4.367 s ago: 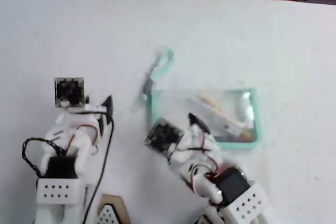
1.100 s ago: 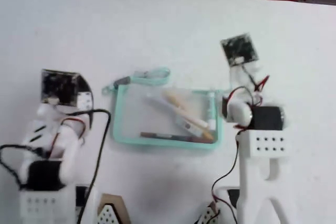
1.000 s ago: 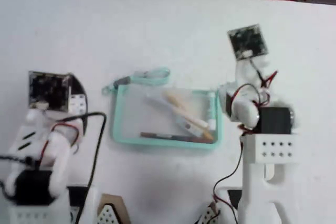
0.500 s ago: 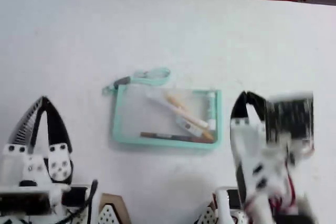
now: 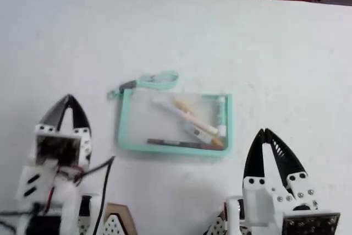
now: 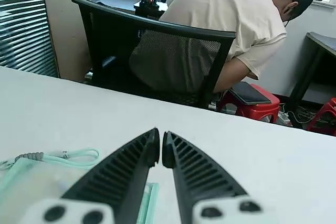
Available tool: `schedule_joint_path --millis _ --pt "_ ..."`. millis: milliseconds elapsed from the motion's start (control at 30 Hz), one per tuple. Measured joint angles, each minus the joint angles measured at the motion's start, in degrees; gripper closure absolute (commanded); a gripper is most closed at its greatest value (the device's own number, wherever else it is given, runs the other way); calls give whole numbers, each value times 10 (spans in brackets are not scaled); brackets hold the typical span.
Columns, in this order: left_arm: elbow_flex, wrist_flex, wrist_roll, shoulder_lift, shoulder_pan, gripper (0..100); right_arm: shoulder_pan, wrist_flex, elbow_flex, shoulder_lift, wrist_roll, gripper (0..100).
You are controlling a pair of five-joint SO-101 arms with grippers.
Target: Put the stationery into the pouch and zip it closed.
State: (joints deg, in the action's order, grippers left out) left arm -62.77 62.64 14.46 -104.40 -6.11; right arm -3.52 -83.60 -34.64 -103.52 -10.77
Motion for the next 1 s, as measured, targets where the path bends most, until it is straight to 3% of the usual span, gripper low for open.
schedule_joint_path --millis 100,300,633,767,1000 --pt "-76 -26 -10 0 0 975 0 11 -22 0 0 981" --pt "-224 -107 -115 7 -18 973 -1 135 -193 0 0 981" --pt "-343 -128 -42 4 -26 972 28 387 -585 8 2 981" --pt "-344 -67 -41 3 -26 972 28 379 -615 6 3 981" --pt "-344 11 -41 3 -26 976 29 268 -617 9 3 981"
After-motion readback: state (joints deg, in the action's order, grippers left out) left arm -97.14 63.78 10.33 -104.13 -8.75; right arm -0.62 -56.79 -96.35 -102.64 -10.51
